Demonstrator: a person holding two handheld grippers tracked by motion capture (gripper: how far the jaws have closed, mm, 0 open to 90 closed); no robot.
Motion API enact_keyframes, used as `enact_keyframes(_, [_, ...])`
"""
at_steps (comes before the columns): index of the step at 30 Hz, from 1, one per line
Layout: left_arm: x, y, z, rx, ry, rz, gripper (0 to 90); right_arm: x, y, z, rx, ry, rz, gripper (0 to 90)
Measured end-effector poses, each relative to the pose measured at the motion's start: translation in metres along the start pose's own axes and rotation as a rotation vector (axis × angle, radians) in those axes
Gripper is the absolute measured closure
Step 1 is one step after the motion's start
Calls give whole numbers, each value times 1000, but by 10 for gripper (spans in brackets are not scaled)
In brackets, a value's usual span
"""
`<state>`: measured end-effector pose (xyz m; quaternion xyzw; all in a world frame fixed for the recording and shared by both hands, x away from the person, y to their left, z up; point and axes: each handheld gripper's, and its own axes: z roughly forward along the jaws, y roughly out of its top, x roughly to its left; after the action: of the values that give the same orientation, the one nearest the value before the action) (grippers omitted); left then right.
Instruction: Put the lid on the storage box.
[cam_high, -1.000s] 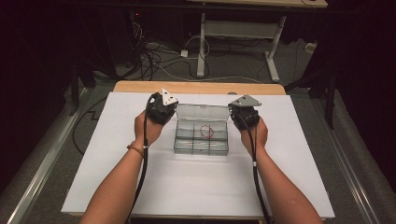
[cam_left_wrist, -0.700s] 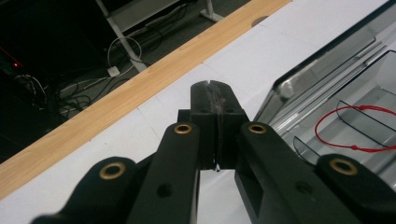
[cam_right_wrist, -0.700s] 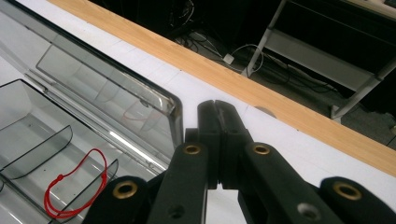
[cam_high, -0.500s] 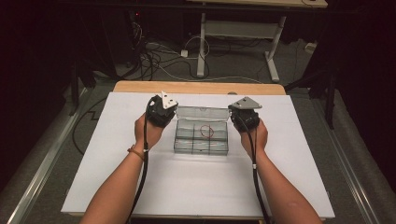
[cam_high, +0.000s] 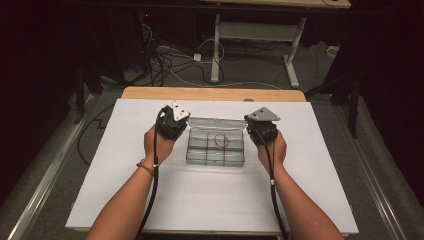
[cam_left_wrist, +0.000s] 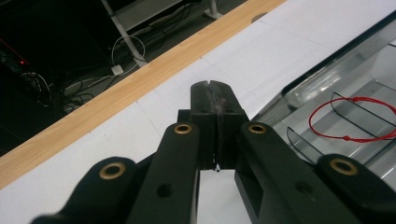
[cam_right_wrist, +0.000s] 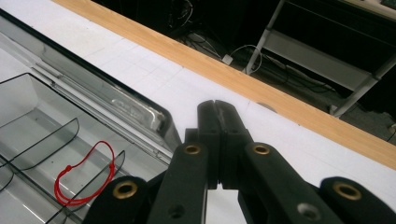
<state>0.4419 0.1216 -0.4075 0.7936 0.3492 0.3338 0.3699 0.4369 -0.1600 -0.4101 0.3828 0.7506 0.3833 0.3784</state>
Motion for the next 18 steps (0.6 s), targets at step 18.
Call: enact_keyframes(18, [-10,-8,-4,-7,19,-3,868,8,-7,-5,-5,-11,-12,900])
